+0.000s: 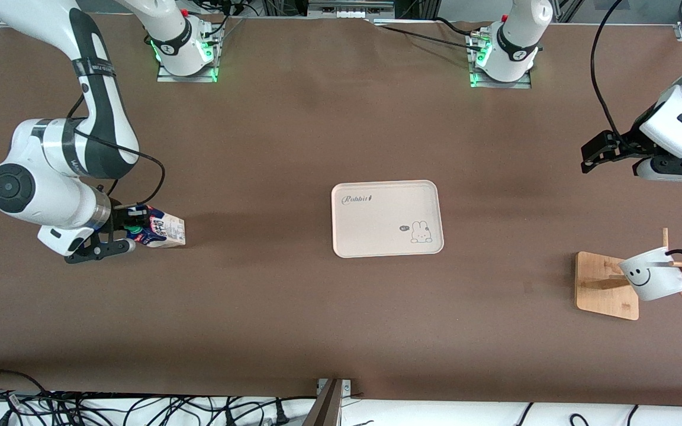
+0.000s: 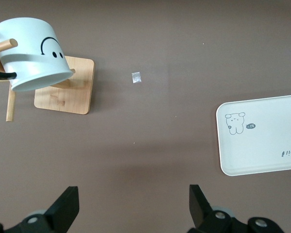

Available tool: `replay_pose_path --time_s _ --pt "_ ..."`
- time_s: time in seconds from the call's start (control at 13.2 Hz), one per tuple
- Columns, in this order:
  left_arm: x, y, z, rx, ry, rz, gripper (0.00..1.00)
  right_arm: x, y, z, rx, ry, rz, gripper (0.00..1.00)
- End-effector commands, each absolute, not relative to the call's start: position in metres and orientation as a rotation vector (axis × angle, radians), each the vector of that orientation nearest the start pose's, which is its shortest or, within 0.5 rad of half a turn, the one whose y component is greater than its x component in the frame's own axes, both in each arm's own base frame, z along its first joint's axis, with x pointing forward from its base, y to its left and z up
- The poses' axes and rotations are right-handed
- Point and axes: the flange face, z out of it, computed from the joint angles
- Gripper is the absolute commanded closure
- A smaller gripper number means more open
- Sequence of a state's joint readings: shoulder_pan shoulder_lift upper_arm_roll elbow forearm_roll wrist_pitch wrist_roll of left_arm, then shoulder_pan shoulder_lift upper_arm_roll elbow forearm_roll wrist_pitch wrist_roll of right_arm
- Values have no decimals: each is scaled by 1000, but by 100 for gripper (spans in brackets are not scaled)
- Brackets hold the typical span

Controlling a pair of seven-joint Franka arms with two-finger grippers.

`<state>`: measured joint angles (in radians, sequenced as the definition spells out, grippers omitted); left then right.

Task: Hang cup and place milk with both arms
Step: 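Carry the milk carton with the right gripper away from the tray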

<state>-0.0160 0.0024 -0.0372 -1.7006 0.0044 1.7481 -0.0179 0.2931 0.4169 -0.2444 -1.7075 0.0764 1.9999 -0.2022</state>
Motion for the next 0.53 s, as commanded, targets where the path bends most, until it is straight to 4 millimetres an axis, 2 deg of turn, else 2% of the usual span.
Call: replay_pose_path --time_s 0.0,0.08,0.15,0.3,0.38,0.46 --pt "559 -32 588 -3124 54 -61 0 633 50 344 -3127 -344 154 39" --pt "558 -33 589 -3105 64 -55 0 633 50 344 -3127 -341 156 29" --pt "558 -33 589 -3103 64 -48 0 633 50 345 -3127 -342 154 24" --pt "557 -32 588 -3103 68 -33 0 634 50 351 -3126 -340 149 0" --pt "558 -33 593 -3103 61 -48 0 634 50 357 -3125 -339 144 0" --pt "557 -36 593 -3103 63 -46 0 636 51 372 -3125 -310 145 0"
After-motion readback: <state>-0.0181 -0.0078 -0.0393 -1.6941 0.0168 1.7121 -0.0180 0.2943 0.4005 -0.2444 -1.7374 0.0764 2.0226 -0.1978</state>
